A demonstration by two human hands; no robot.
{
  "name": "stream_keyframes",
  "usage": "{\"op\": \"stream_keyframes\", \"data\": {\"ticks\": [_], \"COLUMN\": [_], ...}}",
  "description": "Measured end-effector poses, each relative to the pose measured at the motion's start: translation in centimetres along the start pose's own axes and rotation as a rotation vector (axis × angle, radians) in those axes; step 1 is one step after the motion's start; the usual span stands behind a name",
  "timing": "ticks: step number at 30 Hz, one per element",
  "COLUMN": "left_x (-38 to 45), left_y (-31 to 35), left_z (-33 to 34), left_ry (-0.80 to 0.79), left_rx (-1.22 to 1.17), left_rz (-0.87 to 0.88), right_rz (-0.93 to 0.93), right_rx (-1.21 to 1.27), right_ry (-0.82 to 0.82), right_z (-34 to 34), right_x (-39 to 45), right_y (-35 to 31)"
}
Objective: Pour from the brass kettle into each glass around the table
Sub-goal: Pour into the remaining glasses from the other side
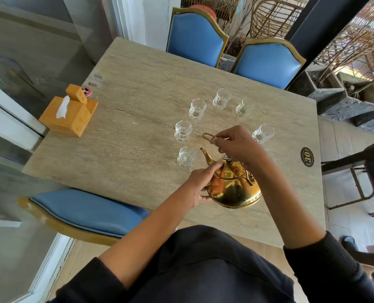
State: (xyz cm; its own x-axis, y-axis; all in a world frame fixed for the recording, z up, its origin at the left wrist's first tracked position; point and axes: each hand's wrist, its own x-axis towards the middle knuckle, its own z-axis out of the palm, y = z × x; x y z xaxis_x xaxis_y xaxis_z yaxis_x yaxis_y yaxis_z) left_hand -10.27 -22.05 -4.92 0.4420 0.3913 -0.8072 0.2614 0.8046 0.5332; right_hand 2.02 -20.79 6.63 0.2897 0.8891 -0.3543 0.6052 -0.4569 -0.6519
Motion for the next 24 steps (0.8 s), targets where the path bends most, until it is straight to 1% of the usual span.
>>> {"op": "stream_keyframes", "data": {"ticks": [24], "left_x": [0.22], "left_y": [-0.71], "left_z": [-0.65], "left_ry": [0.011], "left_rx": [-0.006], "left_rz": [-0.004], "right_rz": [-0.015], "right_rx": [-0.021], "right_ry": [-0.009], "right_z": [0.70], "right_x": [0.01], "right_y": [-0.10]}}
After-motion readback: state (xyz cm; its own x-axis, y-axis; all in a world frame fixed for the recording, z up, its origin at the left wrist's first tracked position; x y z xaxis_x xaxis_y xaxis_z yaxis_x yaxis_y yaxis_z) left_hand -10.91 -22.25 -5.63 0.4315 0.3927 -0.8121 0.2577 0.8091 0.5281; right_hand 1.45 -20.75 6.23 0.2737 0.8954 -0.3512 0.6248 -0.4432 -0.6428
